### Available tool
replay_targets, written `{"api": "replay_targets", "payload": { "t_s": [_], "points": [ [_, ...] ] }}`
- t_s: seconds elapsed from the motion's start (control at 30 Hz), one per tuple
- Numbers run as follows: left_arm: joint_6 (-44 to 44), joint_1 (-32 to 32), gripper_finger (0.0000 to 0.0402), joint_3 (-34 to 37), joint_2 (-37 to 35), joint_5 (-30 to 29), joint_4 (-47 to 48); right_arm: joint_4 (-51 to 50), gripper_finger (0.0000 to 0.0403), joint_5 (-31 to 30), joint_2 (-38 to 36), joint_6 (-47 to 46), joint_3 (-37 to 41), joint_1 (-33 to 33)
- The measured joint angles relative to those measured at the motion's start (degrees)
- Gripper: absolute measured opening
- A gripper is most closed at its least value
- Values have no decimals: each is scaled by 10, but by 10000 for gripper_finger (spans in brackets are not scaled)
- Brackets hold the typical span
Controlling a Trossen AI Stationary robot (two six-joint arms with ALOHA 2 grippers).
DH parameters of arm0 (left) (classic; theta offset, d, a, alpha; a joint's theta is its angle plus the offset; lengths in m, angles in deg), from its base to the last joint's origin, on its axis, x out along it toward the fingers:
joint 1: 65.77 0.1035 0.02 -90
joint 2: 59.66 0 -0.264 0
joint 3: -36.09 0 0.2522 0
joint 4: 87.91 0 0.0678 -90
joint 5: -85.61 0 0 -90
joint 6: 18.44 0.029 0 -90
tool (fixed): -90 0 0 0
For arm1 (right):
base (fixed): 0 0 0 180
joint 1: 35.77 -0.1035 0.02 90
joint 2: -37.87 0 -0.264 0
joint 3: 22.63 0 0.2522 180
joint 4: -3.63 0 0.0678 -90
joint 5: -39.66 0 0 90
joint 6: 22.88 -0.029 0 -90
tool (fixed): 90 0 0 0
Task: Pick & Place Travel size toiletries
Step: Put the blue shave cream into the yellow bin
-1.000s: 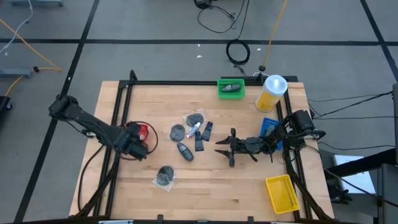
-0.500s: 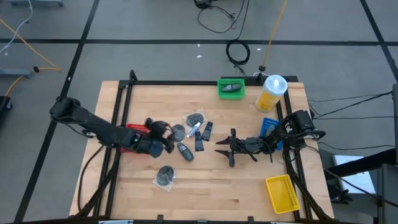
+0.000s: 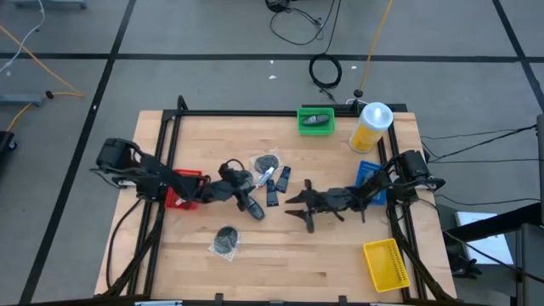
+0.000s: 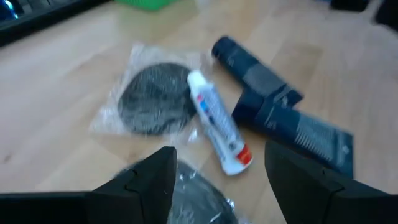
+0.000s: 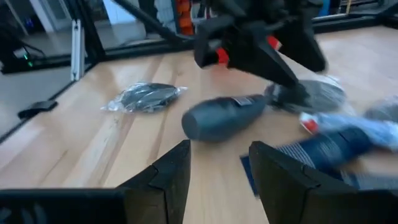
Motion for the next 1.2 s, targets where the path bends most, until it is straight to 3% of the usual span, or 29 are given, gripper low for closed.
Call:
{"api": "replay_targets", "payload": {
  "t_s": [0.23,0.4,0.57,0.73,1.0,1.2],
  "points": [
    [-25,-18,241,0,26,-34,16,-322,188,-46,1,22,-192,0],
    [-82,-46,241,0,25,-139,69,-457,244,-196,0,5,-281,8],
    [-119,-65,241,0,24,-174,105,-626,288,-316,0,-113,-326,38],
    [-131,-77,241,0,24,-174,111,-745,291,-295,0,-259,-330,70],
    [-133,-92,241,0,24,-174,115,-758,282,-296,0,-346,-293,74],
    [-135,-92,241,0,24,-174,115,-577,283,-284,4,-351,-215,77]
  ]
}}
